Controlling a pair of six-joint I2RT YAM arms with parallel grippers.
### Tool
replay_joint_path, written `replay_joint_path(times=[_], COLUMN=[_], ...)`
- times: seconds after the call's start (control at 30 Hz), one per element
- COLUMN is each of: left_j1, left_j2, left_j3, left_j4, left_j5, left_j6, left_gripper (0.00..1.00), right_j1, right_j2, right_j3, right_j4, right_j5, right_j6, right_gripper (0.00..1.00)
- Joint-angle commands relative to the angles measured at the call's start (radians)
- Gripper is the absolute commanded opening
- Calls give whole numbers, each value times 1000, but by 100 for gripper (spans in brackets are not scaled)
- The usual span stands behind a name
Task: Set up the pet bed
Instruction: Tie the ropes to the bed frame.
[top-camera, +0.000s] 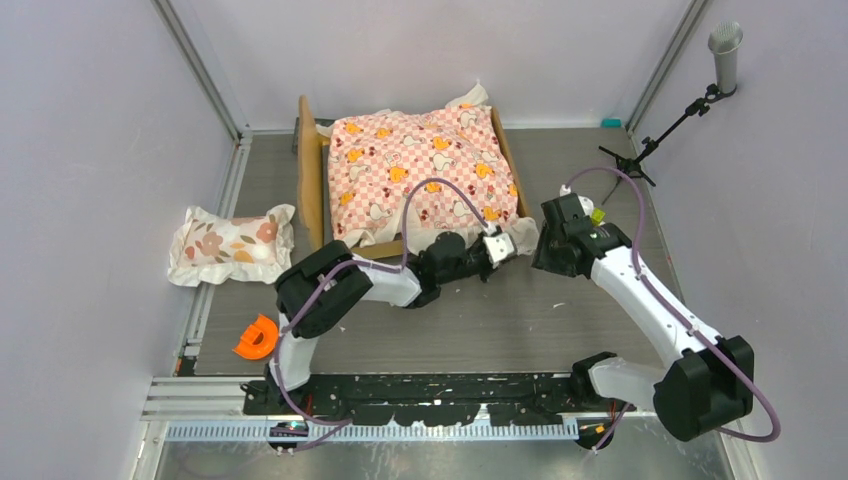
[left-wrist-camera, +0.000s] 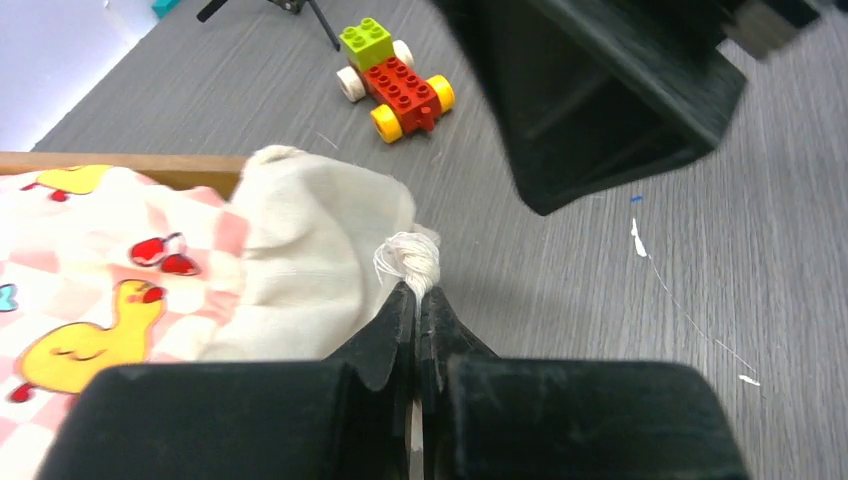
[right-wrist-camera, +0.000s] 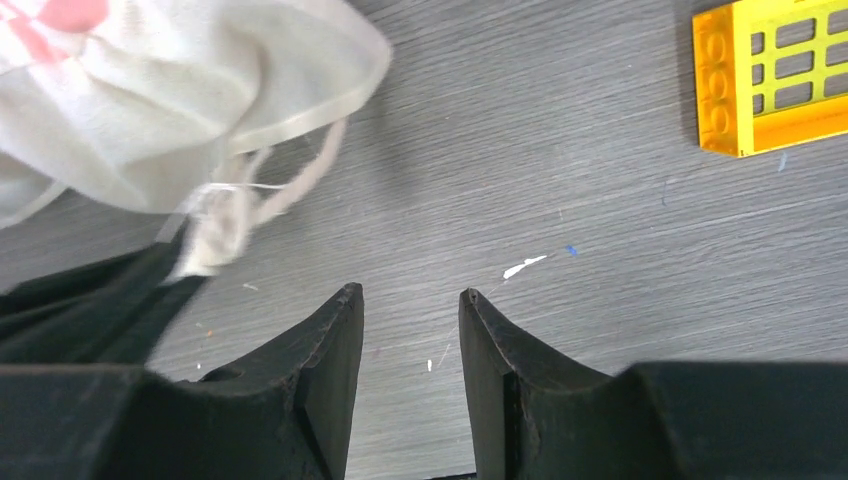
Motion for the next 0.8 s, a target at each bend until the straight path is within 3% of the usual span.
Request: replay_joint_path(times=[0.0,0.2,0.43,0.57,0.77], left_j1=[67,97,112,120,139], left_j2=[-76,-122,-132,-132,-120], left_j3=[38,136,227,269,324], left_j4=[-76,-313,-484,-564,-673], left_j5=[163,259,339,354,386], left_j6=[-178,-194,-205,-205,-236], left_gripper=[0,0,0,0,0], right_j1=[-20,-35,-40,-53,-90], right_j2=[-81,-203,-304,-305,-318], right_j3=[-66,-226,-358,-388,-483], right_j4=[134,301,445,459,619], right_j5=[51,-84,-95,-72,-126], right_j6=[90,148,156,249,413], right_gripper=[45,46,52,50,45])
